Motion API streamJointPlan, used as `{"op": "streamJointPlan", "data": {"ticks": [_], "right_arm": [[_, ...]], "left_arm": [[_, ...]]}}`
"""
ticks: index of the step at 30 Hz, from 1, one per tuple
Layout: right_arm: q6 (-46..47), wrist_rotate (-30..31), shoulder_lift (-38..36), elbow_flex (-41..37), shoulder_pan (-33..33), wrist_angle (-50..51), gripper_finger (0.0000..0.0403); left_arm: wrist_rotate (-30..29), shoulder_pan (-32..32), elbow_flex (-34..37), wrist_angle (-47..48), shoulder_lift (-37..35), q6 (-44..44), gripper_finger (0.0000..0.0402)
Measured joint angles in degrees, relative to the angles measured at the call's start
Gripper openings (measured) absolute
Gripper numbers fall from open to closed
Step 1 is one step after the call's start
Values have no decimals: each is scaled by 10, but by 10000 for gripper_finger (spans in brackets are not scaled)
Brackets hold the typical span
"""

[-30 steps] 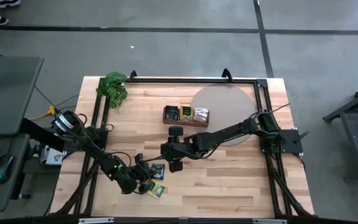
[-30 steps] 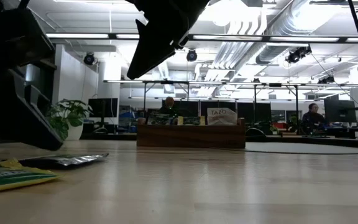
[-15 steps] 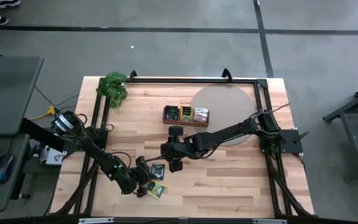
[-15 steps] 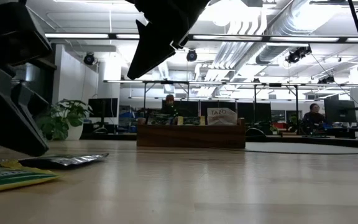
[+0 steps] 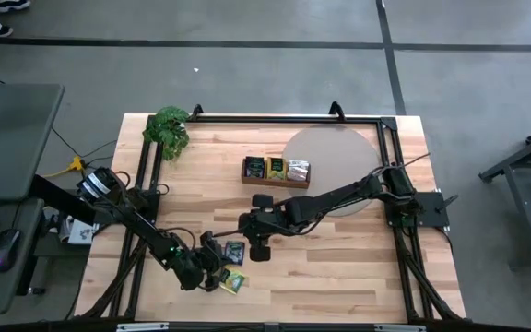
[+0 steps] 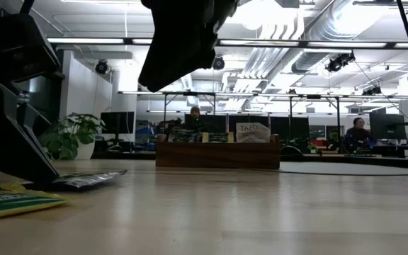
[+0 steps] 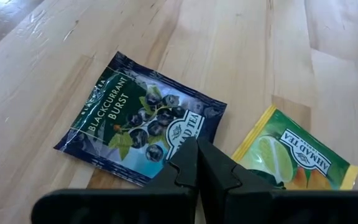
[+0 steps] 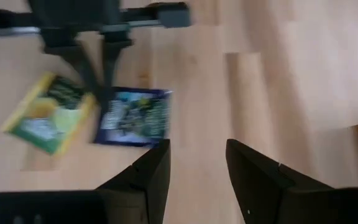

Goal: Pick & Place Tea
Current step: Put the violet tea bag into the left section of the wooden organizer

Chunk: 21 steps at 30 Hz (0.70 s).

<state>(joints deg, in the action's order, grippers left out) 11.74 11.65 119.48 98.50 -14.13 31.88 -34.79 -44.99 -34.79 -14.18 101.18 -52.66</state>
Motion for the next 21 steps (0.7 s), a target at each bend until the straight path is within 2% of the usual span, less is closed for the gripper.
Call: {"op": "streamJointPlan", "data": {"ticks": [10,15,21], "right_arm": [[80,-144,1,0,11,-29,152],[95,-219,28,0,21,-67,152],[99,-222,74,-1,28,-81,152]], "left_arm": [[2,0,1,7,1,-1,1],[4,0,2,8,1,-1,1],[4,0,2,13,2,-1,1]]}}
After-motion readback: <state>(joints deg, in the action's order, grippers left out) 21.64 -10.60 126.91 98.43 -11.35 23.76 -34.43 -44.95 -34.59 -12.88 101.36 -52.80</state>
